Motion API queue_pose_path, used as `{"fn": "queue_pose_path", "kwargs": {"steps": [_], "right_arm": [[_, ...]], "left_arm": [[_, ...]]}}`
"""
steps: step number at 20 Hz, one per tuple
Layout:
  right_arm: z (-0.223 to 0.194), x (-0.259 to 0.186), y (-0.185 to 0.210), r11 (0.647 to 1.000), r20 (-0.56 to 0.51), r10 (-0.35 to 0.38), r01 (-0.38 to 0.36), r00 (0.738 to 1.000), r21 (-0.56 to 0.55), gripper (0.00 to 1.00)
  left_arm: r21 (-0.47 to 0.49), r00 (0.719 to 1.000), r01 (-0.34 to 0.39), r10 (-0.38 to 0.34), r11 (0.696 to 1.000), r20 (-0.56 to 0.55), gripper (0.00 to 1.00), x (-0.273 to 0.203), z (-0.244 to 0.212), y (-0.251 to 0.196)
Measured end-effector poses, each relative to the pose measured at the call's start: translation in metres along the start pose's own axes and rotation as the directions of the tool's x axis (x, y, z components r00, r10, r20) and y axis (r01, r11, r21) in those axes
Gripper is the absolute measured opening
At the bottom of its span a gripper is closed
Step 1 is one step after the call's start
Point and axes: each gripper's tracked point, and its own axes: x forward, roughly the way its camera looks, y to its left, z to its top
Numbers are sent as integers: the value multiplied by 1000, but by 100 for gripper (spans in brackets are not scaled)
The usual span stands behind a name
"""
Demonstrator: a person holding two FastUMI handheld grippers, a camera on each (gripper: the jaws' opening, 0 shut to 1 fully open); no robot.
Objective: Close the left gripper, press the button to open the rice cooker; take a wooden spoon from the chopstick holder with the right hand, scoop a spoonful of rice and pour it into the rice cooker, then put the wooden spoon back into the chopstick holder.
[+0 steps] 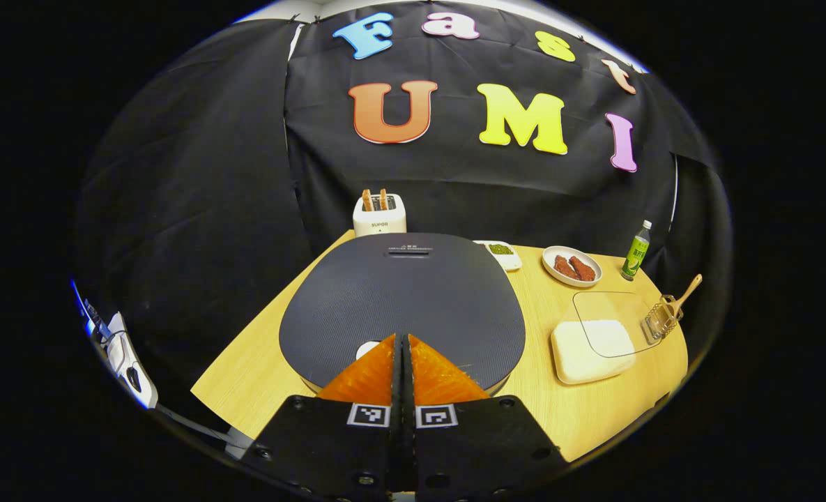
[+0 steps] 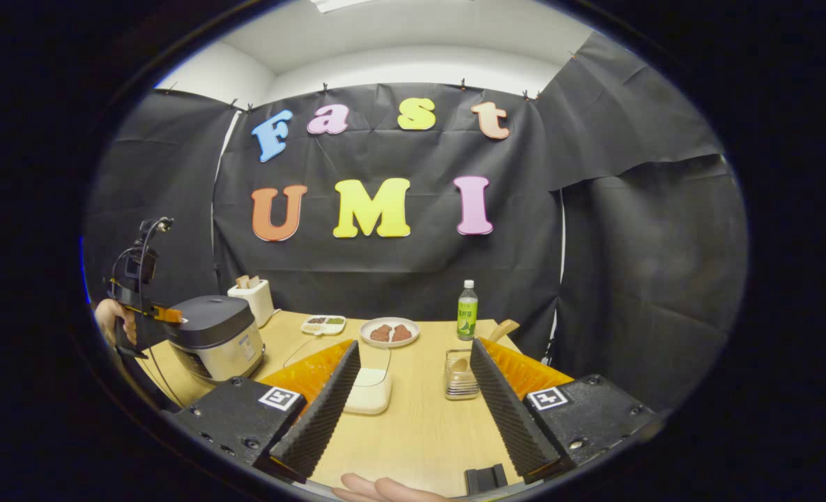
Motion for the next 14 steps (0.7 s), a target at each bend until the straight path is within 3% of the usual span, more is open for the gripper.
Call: {"fn": "queue_pose_path", "kwargs": {"steps": [6,9,14], "right_arm": [[-1,1,-8,1000,7,-21,21,1000,-4,100],[-7,4,-12,1000,-2,-18,18,1000,13,100],[-13,15,-25,999,7,-32,31,999,37,100]], "left_arm": [[-107,997,50,-43,993,71,0,-15,20,1],[-104,983,54,-35,993,181,0,-33,49,3],[-62,954,65,-43,996,298,83,-75,78,-9]]}}
